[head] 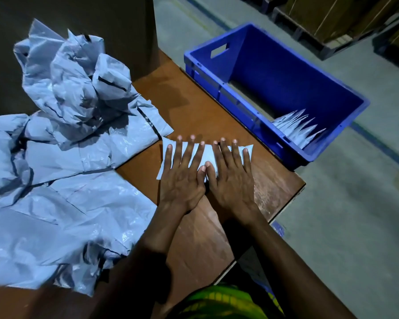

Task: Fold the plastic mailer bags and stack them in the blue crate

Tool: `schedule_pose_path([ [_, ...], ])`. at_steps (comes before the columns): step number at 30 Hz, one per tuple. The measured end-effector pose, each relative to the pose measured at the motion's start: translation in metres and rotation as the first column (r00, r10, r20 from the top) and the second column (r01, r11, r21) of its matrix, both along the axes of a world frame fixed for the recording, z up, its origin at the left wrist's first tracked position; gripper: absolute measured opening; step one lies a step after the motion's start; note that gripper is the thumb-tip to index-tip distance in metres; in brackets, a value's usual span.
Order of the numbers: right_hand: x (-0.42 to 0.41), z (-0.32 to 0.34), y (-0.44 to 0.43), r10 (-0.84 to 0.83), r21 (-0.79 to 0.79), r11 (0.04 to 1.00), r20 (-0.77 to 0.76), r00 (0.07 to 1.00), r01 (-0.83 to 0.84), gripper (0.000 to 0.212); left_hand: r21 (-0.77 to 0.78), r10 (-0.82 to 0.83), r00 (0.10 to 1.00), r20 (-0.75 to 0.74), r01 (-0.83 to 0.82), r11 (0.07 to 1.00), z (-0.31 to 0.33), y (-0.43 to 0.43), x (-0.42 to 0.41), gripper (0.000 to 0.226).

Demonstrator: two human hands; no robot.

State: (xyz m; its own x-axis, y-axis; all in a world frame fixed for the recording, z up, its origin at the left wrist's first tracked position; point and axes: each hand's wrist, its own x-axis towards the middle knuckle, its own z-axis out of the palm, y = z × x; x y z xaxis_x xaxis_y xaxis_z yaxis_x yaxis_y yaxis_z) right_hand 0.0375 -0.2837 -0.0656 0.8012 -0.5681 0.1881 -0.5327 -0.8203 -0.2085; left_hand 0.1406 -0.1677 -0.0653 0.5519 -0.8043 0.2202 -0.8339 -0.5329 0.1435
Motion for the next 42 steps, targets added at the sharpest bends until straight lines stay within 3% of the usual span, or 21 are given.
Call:
schedule_pose_path([
  [16,0.009,-0.002,-0.007,-0.012,-0.065,0.998,-0.029,0.999,0.010,0.061,0.021,0.044,0.998,-0.039,-0.043,0.999,-0.005,-0.014,0.004,0.062],
  [34,0.001,-0.002,-0.002,-0.004,0.088,0.996,-0.025,1.000,0.006,0.061,0.061,0.039,0.995,-0.095,-0.034,0.998,-0.012,-0.007,0.000,0.064],
  [42,0.006,-0.007,-0.007,0.001,0.038,0.999,-0.050,0.999,0.001,0.060,0.070,0.057,0.992,-0.116,-0.049,0.996,-0.016,-0.011,0.005,0.063],
])
